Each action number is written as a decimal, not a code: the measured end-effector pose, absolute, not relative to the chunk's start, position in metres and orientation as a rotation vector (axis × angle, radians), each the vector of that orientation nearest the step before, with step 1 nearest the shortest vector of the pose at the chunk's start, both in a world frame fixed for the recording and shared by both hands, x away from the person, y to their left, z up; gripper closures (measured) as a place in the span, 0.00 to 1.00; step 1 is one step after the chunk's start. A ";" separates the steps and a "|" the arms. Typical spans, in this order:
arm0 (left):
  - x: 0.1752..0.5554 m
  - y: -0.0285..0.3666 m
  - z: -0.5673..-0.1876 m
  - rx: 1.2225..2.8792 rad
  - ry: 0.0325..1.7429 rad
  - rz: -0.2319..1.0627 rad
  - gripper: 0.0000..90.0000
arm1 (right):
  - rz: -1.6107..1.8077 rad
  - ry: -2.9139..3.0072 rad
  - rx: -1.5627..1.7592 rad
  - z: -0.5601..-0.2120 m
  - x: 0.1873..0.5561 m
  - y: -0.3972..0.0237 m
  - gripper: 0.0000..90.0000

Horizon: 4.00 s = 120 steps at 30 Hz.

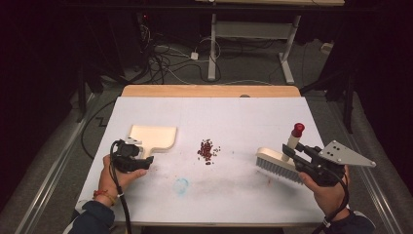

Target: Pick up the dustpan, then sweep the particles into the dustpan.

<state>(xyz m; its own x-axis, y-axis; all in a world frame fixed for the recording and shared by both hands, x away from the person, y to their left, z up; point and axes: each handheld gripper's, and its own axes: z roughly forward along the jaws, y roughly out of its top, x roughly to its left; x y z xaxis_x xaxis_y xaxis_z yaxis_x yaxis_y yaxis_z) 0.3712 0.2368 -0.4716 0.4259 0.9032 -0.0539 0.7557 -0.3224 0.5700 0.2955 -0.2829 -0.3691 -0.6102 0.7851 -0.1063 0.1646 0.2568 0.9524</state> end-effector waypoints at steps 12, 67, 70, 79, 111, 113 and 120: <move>0.380 0.242 -0.480 2.167 1.435 0.358 0.70 | 1.360 1.951 0.874 -0.371 0.297 -0.282 0.78; 0.318 0.200 -0.452 2.517 0.951 0.204 0.71 | 1.430 1.913 0.929 -0.369 0.381 -0.217 0.78; 0.317 0.199 -0.454 2.516 0.949 0.206 0.71 | 1.426 1.903 0.934 -0.367 0.389 -0.211 0.78; 0.318 0.199 -0.455 2.514 0.935 0.214 0.71 | 1.375 1.899 0.943 -0.367 0.422 -0.180 0.78; 0.314 0.187 -0.459 2.533 0.930 0.207 0.71 | 1.417 1.983 0.904 -0.403 0.416 -0.113 0.78; 0.314 0.185 -0.459 2.533 0.934 0.201 0.71 | 1.394 1.992 0.889 -0.403 0.411 -0.109 0.78; 0.312 0.180 -0.459 2.538 0.953 0.205 0.71 | 1.393 2.027 0.864 -0.402 0.400 -0.100 0.78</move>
<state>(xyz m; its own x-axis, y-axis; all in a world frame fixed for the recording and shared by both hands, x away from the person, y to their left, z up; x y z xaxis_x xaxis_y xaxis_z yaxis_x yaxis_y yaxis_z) 0.3121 0.1803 -0.4589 0.7540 0.6568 -0.0091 0.5947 -0.6768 0.4339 0.4000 -0.0999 -0.4023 -0.6560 0.7518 -0.0668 0.2070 0.2643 0.9420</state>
